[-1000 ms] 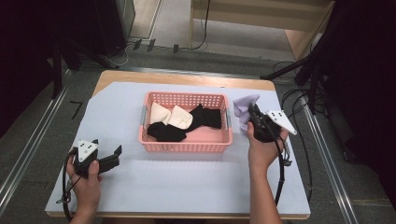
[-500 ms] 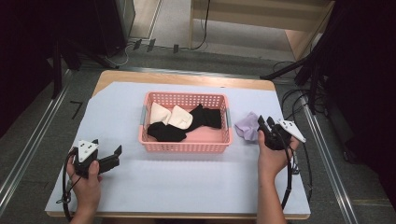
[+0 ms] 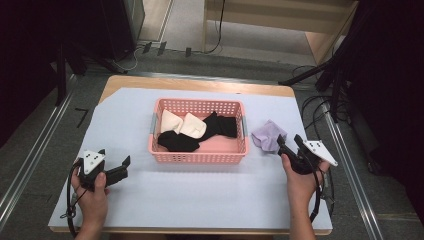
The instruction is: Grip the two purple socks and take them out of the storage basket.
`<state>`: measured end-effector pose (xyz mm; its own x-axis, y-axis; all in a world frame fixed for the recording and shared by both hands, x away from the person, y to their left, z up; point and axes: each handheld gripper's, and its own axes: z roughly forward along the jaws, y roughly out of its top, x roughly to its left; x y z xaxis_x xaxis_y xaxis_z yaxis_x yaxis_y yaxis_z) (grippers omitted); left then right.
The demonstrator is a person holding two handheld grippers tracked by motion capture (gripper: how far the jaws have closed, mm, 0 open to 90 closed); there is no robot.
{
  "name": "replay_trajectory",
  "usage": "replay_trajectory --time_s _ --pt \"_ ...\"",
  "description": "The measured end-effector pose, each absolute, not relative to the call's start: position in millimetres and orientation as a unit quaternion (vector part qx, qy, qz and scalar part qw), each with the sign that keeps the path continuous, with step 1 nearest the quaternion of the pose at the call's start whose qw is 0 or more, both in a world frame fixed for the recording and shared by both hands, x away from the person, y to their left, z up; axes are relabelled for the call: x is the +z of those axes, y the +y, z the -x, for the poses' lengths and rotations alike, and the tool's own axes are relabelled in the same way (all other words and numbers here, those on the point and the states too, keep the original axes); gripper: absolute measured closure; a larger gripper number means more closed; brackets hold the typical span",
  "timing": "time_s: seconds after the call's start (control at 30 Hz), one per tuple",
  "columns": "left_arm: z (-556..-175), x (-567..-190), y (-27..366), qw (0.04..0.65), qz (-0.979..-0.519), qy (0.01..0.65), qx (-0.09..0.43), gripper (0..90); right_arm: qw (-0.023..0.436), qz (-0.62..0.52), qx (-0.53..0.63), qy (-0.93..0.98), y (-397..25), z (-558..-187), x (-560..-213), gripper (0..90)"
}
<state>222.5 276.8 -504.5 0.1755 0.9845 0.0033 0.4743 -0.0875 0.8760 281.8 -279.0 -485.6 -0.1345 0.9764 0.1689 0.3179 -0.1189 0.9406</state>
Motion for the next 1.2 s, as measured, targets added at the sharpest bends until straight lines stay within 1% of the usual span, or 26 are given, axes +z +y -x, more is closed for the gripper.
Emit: replay_trajectory --time_s 0.07,0.3,0.93,1.1,1.2 --pt "-223 -505 277 0.389 -0.660 0.552 0.328 14.0 0.325 -0.558 0.492 0.584 -284 -277 -488 29.4" --pt "-222 -504 276 0.388 -0.661 0.551 0.330 14.0 0.320 -0.552 0.479 0.603 -303 -251 -499 25.9" --pt "-221 -504 276 0.393 -0.658 0.548 0.334 13.9 0.337 -0.583 0.441 0.594 -353 -200 -523 25.0" --pt "-221 -505 276 0.393 -0.659 0.548 0.334 14.0 0.339 -0.586 0.456 0.577 -359 -194 -527 25.1" --pt "-221 -504 277 0.392 -0.659 0.549 0.332 14.0 0.325 -0.593 0.457 0.577 -360 -195 -527 25.5"
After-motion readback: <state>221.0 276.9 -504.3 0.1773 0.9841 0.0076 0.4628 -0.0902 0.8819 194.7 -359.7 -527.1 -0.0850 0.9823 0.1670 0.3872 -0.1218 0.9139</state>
